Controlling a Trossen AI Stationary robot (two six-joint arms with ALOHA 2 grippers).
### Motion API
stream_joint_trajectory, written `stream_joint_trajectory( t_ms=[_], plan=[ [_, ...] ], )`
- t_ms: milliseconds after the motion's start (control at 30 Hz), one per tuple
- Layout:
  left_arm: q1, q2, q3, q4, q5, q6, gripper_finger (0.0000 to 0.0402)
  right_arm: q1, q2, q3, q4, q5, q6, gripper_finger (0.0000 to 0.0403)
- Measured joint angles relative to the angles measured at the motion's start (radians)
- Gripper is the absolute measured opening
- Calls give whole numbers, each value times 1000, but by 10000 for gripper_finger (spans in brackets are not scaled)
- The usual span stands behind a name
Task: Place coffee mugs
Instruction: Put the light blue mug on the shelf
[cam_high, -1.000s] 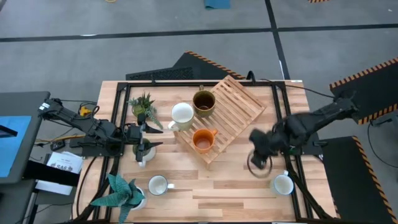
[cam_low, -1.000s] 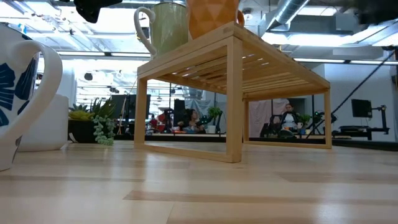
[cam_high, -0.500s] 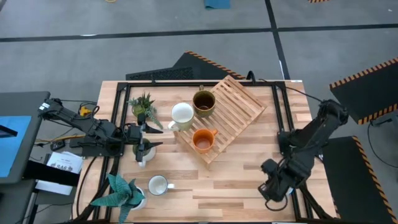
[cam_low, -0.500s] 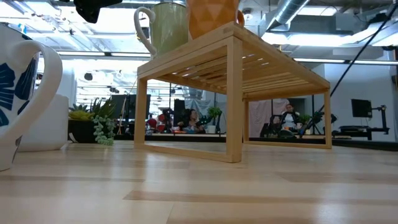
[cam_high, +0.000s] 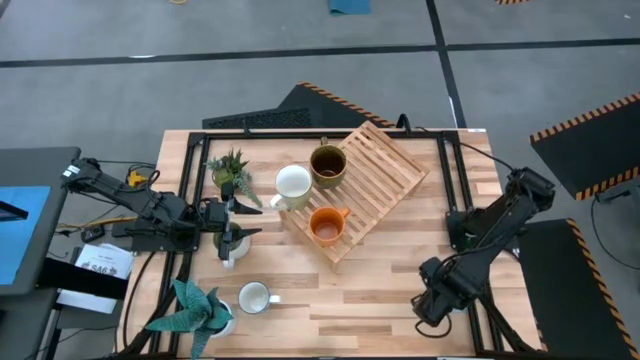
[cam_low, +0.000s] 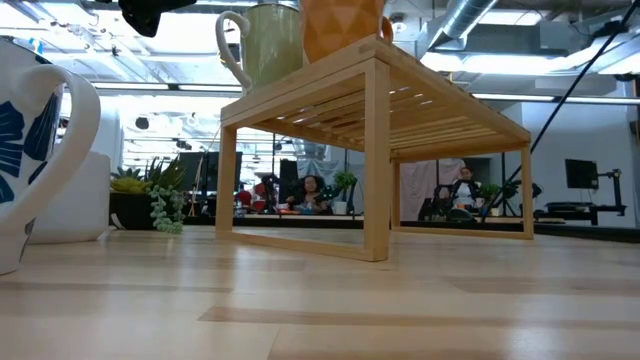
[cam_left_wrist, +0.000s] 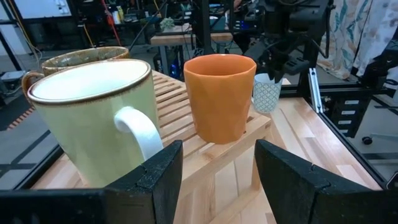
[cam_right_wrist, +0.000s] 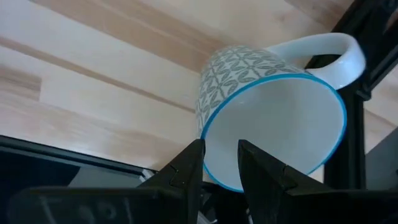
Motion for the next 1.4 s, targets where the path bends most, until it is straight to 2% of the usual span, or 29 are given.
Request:
stream_joint_trajectory(
  t_ms=[767,933,1400],
  plan=[
    [0,0,0,0,0,1,187,-11,-28,-7,-65,22,-15,128],
    [0,0,0,0,0,1,187,-11,-28,-6,-98,21,57,127],
    [0,0,0,0,0,1,187,-10,-27,-47,-88,15,106,127]
  ],
)
